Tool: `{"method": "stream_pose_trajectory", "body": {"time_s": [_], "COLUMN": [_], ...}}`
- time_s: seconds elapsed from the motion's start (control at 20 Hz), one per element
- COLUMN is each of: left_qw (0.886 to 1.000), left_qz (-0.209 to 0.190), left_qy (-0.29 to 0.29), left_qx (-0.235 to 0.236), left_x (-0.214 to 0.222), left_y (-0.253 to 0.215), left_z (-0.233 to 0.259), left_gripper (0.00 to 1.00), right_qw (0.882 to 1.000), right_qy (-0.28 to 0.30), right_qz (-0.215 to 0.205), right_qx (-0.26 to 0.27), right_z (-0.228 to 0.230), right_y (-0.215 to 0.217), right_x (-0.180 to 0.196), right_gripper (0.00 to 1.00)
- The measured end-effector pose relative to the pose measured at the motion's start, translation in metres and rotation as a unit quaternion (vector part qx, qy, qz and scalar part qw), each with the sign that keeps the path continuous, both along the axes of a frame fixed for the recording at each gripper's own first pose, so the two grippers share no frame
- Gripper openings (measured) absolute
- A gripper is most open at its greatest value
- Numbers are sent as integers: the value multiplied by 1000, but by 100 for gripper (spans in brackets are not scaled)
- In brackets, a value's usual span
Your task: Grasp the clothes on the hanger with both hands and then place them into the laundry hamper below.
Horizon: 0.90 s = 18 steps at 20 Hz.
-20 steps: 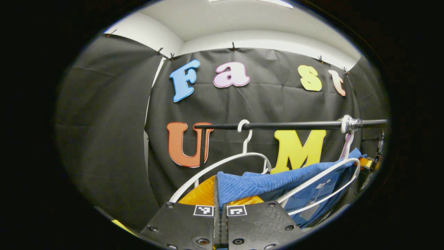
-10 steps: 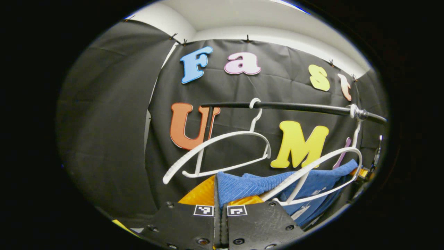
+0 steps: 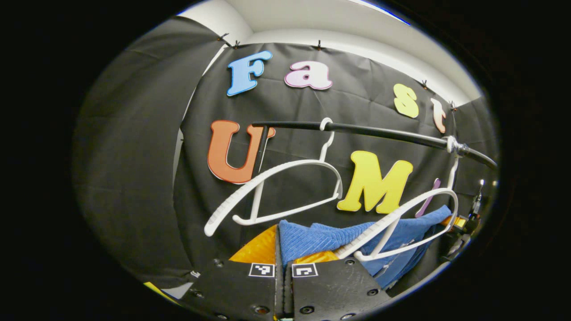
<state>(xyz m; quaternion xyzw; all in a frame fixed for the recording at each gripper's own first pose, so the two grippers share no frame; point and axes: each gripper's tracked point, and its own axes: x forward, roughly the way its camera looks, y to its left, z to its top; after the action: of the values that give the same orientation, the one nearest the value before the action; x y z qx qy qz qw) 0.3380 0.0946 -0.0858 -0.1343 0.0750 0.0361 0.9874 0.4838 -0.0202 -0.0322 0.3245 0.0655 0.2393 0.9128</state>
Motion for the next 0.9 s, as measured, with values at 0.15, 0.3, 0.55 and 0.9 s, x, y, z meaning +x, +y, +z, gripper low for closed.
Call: {"method": "stream_pose_trajectory", "body": {"time_s": [0.15,0.3,0.55,0.9], "left_qw": [1000,996,989,994], "left_qz": [-8,-23,-58,-71], "left_qy": [-10,-15,-8,36], "left_qx": [26,83,133,71], "left_x": [-2,-5,0,-17], "left_y": [0,-4,-2,-8], "left_z": [11,21,7,-52], "left_gripper": [0,1,4,1], "right_qw": [999,996,991,990], "right_qy": [-20,-59,-52,21], "right_qz": [-13,-27,-23,9], "right_qx": [-24,-55,-120,-142], "right_z": [3,16,-6,-75], "right_y": [-7,-13,-19,-15], "right_x": [-2,-4,-1,-11], "right_gripper": [5,6,8,6]}}
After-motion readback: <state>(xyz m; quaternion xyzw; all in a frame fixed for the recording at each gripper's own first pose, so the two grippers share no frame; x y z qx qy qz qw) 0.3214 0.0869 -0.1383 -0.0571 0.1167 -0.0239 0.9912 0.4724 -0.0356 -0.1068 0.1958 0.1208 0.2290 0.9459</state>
